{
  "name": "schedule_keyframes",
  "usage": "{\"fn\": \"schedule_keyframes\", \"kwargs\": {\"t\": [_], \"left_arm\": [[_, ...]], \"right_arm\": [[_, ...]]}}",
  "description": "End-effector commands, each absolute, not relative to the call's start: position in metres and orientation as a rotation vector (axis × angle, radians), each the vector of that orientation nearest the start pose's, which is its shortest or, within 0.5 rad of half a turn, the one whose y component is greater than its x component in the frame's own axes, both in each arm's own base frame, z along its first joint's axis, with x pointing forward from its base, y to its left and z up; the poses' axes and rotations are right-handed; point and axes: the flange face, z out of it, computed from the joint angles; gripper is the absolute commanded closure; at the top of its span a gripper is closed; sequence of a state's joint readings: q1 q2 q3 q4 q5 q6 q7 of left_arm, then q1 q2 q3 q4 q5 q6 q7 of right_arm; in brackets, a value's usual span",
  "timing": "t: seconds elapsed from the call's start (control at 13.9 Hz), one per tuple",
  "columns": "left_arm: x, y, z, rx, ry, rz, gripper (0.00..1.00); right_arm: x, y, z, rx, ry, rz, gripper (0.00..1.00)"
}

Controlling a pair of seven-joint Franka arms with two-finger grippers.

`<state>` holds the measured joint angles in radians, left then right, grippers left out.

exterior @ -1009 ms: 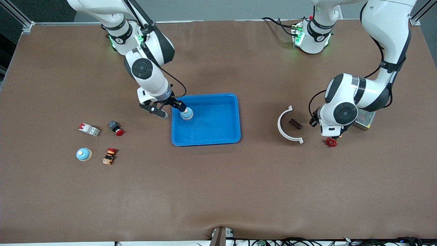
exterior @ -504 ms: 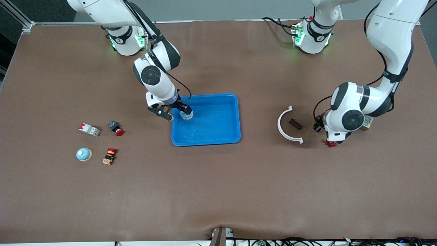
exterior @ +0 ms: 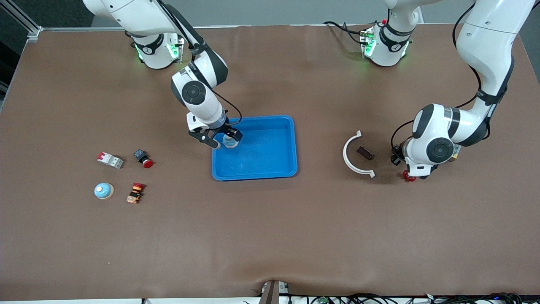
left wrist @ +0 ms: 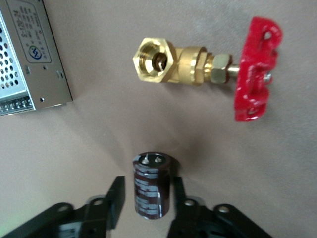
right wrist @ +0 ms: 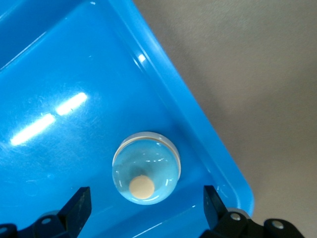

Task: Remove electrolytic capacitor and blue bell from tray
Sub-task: 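Grasp the second bell with the right gripper while the left gripper places the capacitor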

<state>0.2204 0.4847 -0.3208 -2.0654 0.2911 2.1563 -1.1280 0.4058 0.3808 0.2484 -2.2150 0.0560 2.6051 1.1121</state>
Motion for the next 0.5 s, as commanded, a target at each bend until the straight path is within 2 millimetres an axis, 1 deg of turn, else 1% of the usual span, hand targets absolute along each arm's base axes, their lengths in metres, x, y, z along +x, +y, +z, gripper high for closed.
{"fn": "schedule_keyframes", "kwargs": {"t": [0.0,0.07,0.14,0.22,0.29,0.43], "left_arm": [[0.56,-0.048,0.208,-2.649,-1.132,0.295,0.0],[0.565,-0.049,0.221,-2.652,-1.134,0.271,0.0],[0.576,-0.051,0.237,-2.658,-1.144,0.234,0.0],[0.585,-0.06,0.254,-2.67,-1.138,0.21,0.0],[0.594,-0.076,0.272,-2.688,-1.115,0.2,0.0],[0.609,-0.094,0.308,-2.702,-1.095,0.186,0.0]], "right_arm": [[0.445,0.342,0.204,-2.934,0.813,0.113,0.0],[0.445,0.343,0.203,-2.936,0.812,0.115,0.0],[0.445,0.343,0.202,-2.939,0.808,0.115,0.0],[0.445,0.342,0.2,-2.943,0.809,0.114,0.0],[0.446,0.342,0.199,-2.946,0.802,0.111,0.0],[0.448,0.341,0.194,-2.936,0.809,0.1,0.0]]}}
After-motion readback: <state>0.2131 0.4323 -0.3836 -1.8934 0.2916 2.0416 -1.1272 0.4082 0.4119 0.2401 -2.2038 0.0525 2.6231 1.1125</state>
